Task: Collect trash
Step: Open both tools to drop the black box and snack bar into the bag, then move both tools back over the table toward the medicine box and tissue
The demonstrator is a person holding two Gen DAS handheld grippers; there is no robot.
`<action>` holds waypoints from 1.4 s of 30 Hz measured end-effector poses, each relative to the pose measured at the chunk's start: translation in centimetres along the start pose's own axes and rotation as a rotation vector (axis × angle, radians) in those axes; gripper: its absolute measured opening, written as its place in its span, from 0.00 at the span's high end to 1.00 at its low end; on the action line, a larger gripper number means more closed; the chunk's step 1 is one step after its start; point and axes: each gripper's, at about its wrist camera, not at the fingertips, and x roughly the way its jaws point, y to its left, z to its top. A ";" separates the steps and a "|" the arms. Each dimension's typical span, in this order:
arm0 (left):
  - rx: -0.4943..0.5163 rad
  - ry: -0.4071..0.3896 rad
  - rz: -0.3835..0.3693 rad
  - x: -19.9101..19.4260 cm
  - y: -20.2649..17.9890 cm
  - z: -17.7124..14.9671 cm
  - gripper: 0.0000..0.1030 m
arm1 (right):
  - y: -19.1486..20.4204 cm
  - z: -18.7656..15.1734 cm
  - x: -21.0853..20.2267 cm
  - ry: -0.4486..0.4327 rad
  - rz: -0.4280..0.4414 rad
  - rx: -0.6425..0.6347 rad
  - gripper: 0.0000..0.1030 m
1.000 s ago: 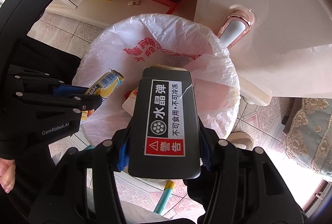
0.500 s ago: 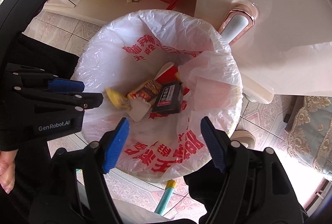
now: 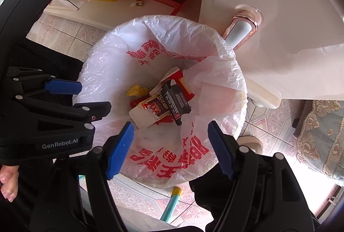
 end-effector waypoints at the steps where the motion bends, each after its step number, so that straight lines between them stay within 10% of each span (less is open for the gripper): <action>1: 0.003 0.001 -0.001 -0.2 0.0 -0.1 0.43 | 0.1 -0.1 -0.4 -0.005 -0.002 -0.005 0.32; 11: 0.033 0.033 -0.050 -8.9 0.8 -4.2 0.32 | 1.1 -0.9 -12.5 -0.138 0.052 -0.174 0.25; 20: -0.026 -0.168 -0.073 -28.4 0.2 -3.2 0.18 | -0.5 3.0 -30.9 -0.381 -0.072 -0.445 0.12; 23: 0.009 -0.266 0.023 -34.0 -1.8 -2.4 0.17 | -1.9 4.8 -35.1 -0.424 -0.106 -0.484 0.11; 30: 0.389 -0.387 0.178 -40.8 -7.7 1.5 0.11 | -4.8 8.3 -38.8 -0.407 -0.064 -0.534 0.11; 42: 1.006 -0.336 0.267 -37.2 -11.4 6.5 0.11 | -6.9 11.6 -37.8 -0.324 0.030 -0.596 0.11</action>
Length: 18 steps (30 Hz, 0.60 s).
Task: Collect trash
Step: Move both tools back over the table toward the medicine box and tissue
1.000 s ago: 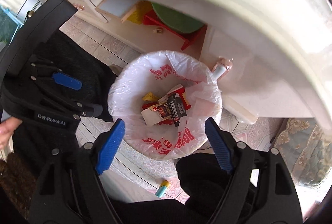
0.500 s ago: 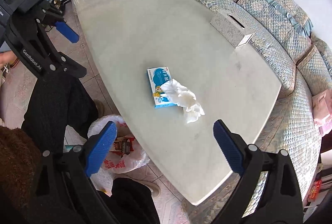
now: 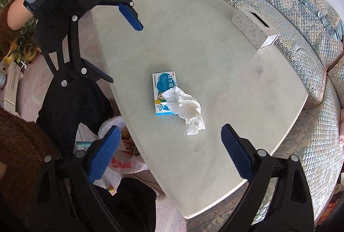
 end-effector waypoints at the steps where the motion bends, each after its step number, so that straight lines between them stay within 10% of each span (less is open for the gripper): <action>1: 0.040 0.011 0.000 0.7 0.0 0.1 0.11 | -0.2 0.1 0.3 0.007 0.006 -0.007 0.11; 18: 0.271 0.104 -0.125 6.8 2.3 1.7 0.11 | -2.6 1.8 5.1 0.084 0.086 -0.099 0.11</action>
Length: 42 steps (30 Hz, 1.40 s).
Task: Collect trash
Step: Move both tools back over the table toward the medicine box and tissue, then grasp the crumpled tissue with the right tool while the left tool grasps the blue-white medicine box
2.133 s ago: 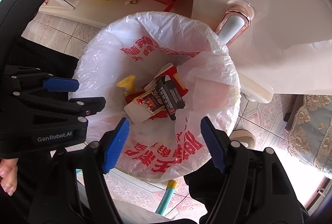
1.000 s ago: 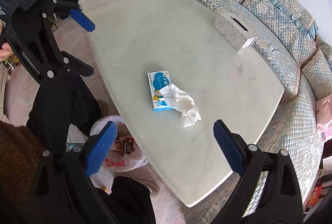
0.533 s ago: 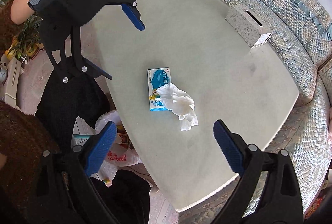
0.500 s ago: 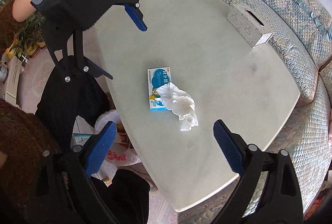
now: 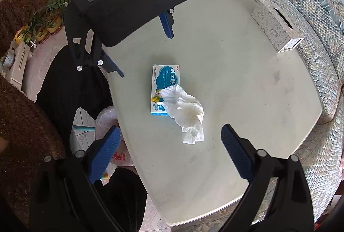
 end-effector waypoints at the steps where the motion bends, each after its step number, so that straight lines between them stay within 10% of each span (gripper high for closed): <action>1: 0.011 0.006 -0.008 0.4 0.0 0.2 0.11 | -0.3 0.0 0.3 0.001 0.011 0.005 0.11; 32: 0.123 0.133 -0.068 11.2 0.4 2.6 0.10 | -4.7 -2.1 11.7 0.104 0.139 0.078 0.11; 42: 0.094 0.109 -0.028 11.0 0.4 2.8 0.19 | -5.0 -2.5 12.7 0.098 0.128 0.105 0.64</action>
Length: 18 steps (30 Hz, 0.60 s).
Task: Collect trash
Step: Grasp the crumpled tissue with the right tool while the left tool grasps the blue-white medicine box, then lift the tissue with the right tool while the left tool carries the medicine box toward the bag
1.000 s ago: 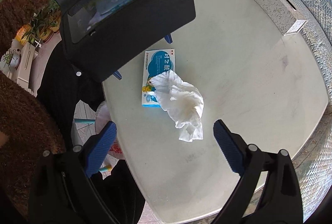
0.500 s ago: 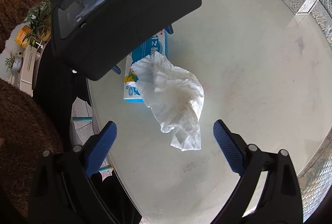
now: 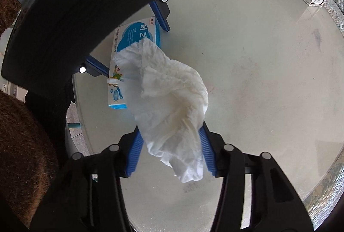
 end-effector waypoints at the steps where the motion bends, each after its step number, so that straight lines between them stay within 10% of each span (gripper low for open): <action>1: -0.010 -0.003 0.000 -0.1 -0.1 0.0 0.22 | 0.0 -0.1 0.0 -0.001 -0.008 0.003 0.66; 6: -0.070 -0.001 0.001 -0.4 -0.3 -0.1 0.29 | -0.3 -0.8 0.1 -0.021 -0.100 0.058 0.83; 18: -0.497 -0.079 0.077 -1.0 -1.6 -2.7 0.37 | 2.2 -2.6 -0.1 -0.077 -0.308 0.278 0.87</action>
